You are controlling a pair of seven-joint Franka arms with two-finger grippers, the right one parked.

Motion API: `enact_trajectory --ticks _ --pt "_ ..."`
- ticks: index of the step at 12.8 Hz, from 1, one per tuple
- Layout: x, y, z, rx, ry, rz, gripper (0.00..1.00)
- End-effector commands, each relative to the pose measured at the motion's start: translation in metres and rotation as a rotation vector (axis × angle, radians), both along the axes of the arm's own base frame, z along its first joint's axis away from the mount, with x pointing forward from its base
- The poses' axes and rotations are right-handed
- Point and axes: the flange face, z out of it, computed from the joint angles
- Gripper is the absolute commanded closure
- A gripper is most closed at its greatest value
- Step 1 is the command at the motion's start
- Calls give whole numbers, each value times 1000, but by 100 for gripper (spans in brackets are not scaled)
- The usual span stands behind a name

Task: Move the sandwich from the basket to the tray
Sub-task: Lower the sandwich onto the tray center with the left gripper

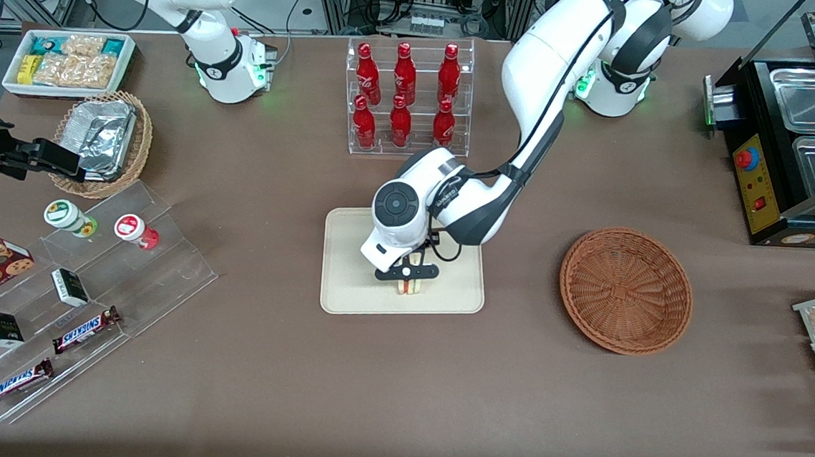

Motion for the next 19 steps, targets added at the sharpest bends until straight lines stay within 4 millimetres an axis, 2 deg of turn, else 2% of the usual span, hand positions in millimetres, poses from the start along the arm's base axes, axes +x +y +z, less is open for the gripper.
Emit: enact_trajectory --ticks 1,4,7,8,10,13,15,19 --pt "-4 -11 5 8 -4 34 100" --pt "-11 -19 -5 16 -13 80 100" --pt "-10 -18 -5 15 -18 83 100" --pt "-10 -19 -5 12 -18 82 86" --pt "-9 -18 -6 8 -21 77 1" --pt "-8 -19 0 5 -27 75 0" --pt "-6 -18 16 0 -33 75 0" --pt "2 -5 74 -16 -47 83 0"
